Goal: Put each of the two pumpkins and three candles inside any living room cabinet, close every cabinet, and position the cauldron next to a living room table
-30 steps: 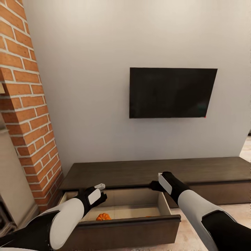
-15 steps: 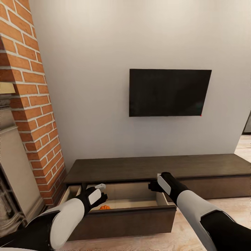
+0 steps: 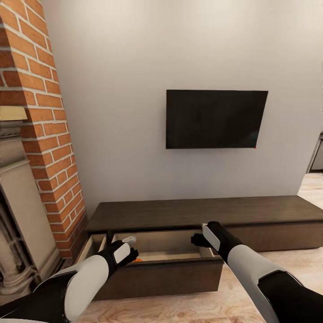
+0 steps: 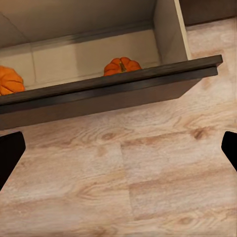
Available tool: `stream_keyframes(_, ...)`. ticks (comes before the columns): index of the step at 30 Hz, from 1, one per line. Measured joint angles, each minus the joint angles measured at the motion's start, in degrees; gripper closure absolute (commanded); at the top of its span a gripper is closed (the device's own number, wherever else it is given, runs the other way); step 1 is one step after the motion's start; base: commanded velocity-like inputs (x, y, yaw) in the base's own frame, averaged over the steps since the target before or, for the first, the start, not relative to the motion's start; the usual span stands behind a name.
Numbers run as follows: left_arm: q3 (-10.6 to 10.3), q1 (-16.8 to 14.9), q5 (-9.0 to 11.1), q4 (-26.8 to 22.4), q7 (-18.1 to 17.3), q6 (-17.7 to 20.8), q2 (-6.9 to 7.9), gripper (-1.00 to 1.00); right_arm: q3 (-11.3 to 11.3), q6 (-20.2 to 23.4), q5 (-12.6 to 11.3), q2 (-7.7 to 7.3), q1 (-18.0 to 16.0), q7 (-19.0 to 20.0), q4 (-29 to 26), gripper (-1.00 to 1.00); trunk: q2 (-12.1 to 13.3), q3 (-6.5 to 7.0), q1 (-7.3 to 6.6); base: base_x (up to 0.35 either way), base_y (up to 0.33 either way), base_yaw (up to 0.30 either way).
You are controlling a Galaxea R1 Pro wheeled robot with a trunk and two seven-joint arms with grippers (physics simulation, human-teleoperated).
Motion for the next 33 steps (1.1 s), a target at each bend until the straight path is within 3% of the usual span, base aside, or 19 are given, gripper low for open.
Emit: stream_keyframes(33, 0.01, 0.00, 0.08, 0.00, 0.00, -0.19, 0.14, -1.00, 0.17, 0.00, -0.07, 0.06, 0.00, -0.09, 0.76, -1.00, 0.00, 0.00, 0.02, -0.154, 0.000, 0.000)
